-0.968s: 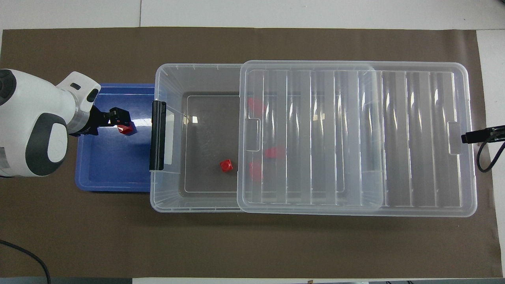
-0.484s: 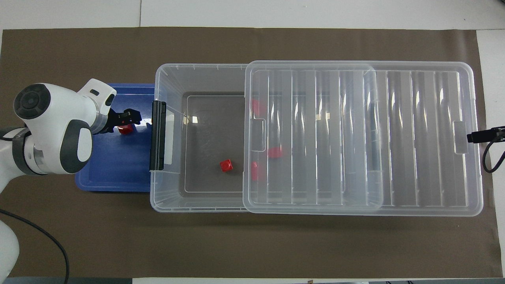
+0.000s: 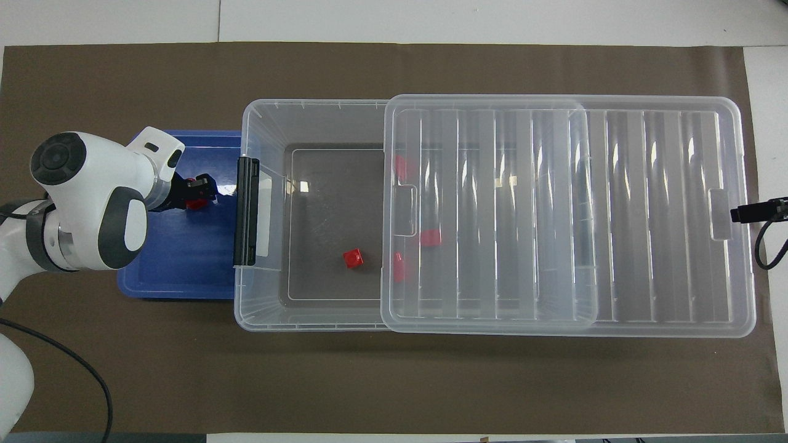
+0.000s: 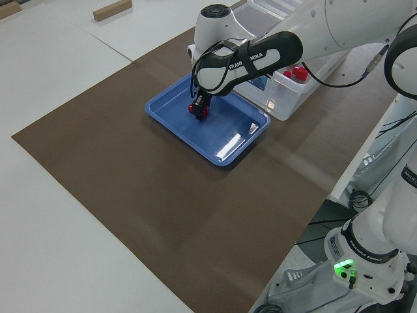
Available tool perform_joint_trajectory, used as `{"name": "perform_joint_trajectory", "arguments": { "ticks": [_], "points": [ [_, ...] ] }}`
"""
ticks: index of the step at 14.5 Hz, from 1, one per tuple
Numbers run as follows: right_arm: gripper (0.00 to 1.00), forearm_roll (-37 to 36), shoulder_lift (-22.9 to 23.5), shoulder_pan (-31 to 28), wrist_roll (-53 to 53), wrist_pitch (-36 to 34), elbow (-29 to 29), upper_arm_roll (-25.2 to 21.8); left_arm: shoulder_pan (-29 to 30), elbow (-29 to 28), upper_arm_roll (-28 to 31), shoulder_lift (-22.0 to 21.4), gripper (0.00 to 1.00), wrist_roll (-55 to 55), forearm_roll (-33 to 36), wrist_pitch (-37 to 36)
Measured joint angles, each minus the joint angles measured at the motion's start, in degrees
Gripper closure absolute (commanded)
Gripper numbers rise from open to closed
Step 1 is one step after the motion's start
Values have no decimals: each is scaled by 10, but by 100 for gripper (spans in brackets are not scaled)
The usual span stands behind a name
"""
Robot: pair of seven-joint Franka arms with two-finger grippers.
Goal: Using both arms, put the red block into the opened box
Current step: 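Grasp the red block in the blue tray with the left gripper, then carry the red block with the left gripper over the opened box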
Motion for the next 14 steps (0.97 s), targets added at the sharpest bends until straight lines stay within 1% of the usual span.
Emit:
{"name": "perform_joint_trajectory", "arguments": {
  "ticks": [1, 3, 5, 8, 9, 11, 12, 14],
  "points": [
    [0, 0, 2, 6, 0, -13, 11, 1, 0, 0, 0, -6, 100, 0, 0, -2],
    [0, 0, 7, 29, 10, -68, 61, 2, 0, 0, 0, -11, 100, 0, 0, -5],
    [0, 0, 10, 60, 49, -127, 116, 3, 0, 0, -1, -11, 100, 5, 3, -5],
    [0, 0, 7, 112, 118, -198, 174, 5, 0, 1, -1, -12, 100, 9, 20, -6],
    [0, 0, 4, 126, 139, -217, 187, 6, 0, 2, -1, -17, 100, 10, 21, -6],
    [0, 0, -9, 148, 180, -243, 197, 7, 0, 10, -1, -41, 100, 13, 22, -25],
    [0, 0, -15, 155, 196, -255, 197, 7, -1, 18, -2, -57, 100, 14, 23, -48],
    [0, 0, -21, 160, 215, -265, 197, 8, -6, 54, -7, -88, 100, 17, 29, -119]
  ]
}}
